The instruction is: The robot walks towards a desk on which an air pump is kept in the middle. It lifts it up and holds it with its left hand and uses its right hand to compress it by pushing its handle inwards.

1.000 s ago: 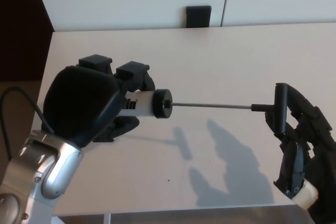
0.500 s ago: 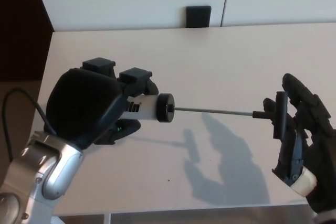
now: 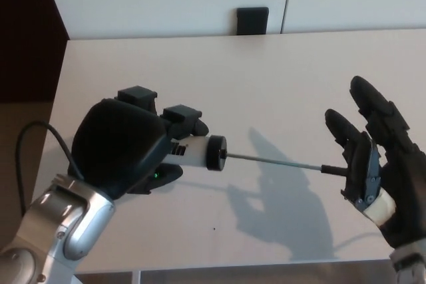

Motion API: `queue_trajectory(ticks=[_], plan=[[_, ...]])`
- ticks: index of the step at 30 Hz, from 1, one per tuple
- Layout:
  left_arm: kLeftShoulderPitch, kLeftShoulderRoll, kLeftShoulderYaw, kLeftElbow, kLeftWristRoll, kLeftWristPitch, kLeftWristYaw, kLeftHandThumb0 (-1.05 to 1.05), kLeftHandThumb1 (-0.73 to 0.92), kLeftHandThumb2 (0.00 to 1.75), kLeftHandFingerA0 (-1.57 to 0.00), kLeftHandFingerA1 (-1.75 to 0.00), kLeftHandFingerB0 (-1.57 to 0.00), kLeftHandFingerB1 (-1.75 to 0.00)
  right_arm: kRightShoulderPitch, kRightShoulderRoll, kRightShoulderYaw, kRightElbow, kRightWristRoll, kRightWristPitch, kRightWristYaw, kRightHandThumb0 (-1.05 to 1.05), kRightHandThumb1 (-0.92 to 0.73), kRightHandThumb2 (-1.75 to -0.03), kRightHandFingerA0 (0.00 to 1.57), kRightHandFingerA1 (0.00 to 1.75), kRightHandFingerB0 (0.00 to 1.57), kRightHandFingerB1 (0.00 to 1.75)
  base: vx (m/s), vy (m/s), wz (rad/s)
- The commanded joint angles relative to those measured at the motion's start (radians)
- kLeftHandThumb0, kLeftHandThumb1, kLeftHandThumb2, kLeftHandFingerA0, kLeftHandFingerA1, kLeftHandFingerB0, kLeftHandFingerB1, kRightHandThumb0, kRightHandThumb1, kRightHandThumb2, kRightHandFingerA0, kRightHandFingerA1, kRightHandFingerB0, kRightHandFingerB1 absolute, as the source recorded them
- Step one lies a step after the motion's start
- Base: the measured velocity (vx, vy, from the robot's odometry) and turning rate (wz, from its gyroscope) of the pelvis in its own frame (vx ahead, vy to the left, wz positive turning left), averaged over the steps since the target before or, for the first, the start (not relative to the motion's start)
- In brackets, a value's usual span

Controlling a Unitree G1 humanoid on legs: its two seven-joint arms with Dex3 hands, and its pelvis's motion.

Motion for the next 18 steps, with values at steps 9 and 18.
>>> queue_trajectory(ticks=[9, 18], plan=[[-0.055, -0.134, -0.108, 0.045, 0.047, 0.006, 0.021, -0.09, 0.69, 0.60, -0.91, -1.40, -0.80, -0.53, -0.093, 0.049, 0.027, 0.101, 0.014, 0.067, -0.035, -0.86, -0.80, -1.15, 0.05, 0.31, 0.05, 0.21, 0.00, 0.000, 0.00], [-0.128, -0.298, -0.169, 0.083, 0.080, 0.099, -0.014, -0.11, 0.65, 0.61, -0.89, -1.44, -0.81, -0.55, -0.152, 0.195, -0.013, 0.137, 0.143, 0.046, -0.065, -0.83, -0.77, -1.13, 0.00, 0.30, 0.00, 0.21, 0.00, 0.000, 0.00]])
